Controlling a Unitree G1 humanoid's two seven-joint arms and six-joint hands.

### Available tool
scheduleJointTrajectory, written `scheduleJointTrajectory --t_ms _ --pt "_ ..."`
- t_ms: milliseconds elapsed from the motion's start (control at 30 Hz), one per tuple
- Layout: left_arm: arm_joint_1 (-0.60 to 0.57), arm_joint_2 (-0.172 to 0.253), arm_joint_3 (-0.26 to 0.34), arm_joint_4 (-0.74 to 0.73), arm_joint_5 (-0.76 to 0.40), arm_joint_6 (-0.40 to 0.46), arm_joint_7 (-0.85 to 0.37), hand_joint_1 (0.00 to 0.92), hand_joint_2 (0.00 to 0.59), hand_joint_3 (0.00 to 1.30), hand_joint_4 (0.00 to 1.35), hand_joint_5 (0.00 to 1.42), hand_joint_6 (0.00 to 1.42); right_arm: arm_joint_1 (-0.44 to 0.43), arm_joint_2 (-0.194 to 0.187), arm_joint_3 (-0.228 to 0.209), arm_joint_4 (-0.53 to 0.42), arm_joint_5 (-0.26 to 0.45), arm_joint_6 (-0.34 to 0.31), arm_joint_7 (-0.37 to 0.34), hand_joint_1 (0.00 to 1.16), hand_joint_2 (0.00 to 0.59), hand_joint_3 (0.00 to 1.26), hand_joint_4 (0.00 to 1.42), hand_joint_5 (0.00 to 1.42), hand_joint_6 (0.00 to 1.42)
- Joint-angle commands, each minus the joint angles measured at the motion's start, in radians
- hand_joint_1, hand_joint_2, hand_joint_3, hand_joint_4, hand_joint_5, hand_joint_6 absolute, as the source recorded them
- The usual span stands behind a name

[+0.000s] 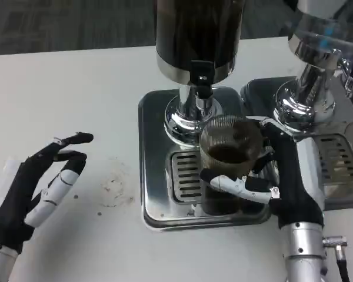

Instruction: Grasp the cup under the faucet to collect the drink, then remove the cup.

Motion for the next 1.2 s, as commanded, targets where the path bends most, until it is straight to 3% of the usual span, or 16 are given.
scheduleJointTrajectory --t_ms 33,333,567,800,933,1200 --pt "0.009 0.013 -0.002 0.013 -0.012 -0.023 -0.018 0.000 0.205 0.36 0.25 0.39 0.29 0.029 -0.001 -0.017 -0.079 0.007 -0.002 -0.004 1.03 0.079 0.79 0.89 0.88 1.01" --pt "0.034 0.058 0.005 -0.087 0.065 -0.056 0.001 0.000 0.198 0.33 0.22 0.37 0.28 0.090 -0.022 -0.021 -0.185 -0.025 0.024 0.018 1.03 0.080 0.80 0.89 0.89 1.03" --pt "0.087 0.128 0.005 -0.173 0.185 -0.031 0.019 0.000 0.185 0.21 0.11 0.28 0.21 0.117 -0.045 -0.023 -0.240 -0.007 0.025 0.072 1.03 0.078 0.80 0.89 0.89 1.03" --pt "0.163 0.176 0.001 -0.253 0.311 0.007 0.055 0.000 0.157 0.04 0.00 0.11 0.08 0.173 -0.053 -0.027 -0.328 0.064 0.031 0.180 1.03 0.078 0.80 0.89 0.89 1.04" --pt "0.192 0.186 -0.002 -0.284 0.350 0.026 0.072 0.000 0.135 0.00 0.00 0.03 0.01 0.194 -0.055 -0.033 -0.362 0.088 0.035 0.224 1.03 0.078 0.80 0.89 0.89 1.04" --pt "0.214 0.190 -0.015 -0.310 0.395 0.054 0.101 0.000 0.128 0.00 0.00 0.00 0.00 0.230 -0.051 -0.028 -0.424 0.120 0.037 0.292 1.03 0.078 0.80 0.90 0.89 1.05"
